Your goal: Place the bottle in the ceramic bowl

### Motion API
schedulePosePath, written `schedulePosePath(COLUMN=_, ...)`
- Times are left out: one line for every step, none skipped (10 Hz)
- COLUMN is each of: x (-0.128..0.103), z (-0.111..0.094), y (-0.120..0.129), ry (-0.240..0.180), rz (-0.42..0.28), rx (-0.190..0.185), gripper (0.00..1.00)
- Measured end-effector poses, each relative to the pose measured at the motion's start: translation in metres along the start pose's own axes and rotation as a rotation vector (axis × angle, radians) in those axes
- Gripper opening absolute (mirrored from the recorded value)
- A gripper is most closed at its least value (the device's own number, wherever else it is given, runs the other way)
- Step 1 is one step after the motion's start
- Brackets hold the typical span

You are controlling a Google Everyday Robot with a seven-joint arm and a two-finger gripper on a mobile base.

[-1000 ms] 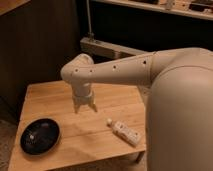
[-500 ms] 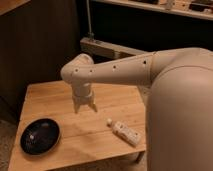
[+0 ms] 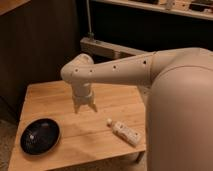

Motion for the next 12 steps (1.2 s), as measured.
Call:
schedulePosePath(x=0.000, z=0.000, y=0.000, ry=0.000, rz=0.000, rx=0.000, gripper=0.65)
schedulePosePath(x=0.000, z=0.000, y=0.000, ry=0.000, rz=0.000, rx=0.000, gripper=0.65)
schedulePosePath(x=0.000, z=0.000, y=0.000, ry=0.000, rz=0.000, rx=0.000, gripper=0.65)
schedulePosePath(x=0.000, z=0.000, y=0.000, ry=0.000, rz=0.000, rx=0.000, gripper=0.65)
schedulePosePath(x=0.000, z=0.000, y=0.000, ry=0.000, rz=-0.002, rx=0.000, gripper=0.65)
schedulePosePath(x=0.001, z=-0.001, y=-0.001, ry=-0.005, rz=-0.018, rx=0.002, gripper=0.65)
schedulePosePath(x=-0.001, z=-0.002, y=-0.001, ry=-0.023, rz=-0.069, rx=0.000, gripper=0.65)
schedulePosePath(x=-0.002, z=-0.004, y=-0.004, ry=-0.041, rz=-0.157, rx=-0.006, gripper=0.65)
schedulePosePath(x=-0.004, z=-0.007, y=-0.009, ry=-0.065, rz=-0.282, rx=-0.025, gripper=0.65)
schedulePosePath(x=-0.008, z=-0.012, y=-0.023, ry=-0.101, rz=-0.418, rx=-0.041, gripper=0.65)
schedulePosePath(x=-0.010, z=-0.019, y=-0.032, ry=-0.129, rz=-0.533, rx=-0.060, gripper=0.65)
schedulePosePath(x=-0.013, z=-0.026, y=-0.045, ry=-0.153, rz=-0.643, rx=-0.064, gripper=0.65)
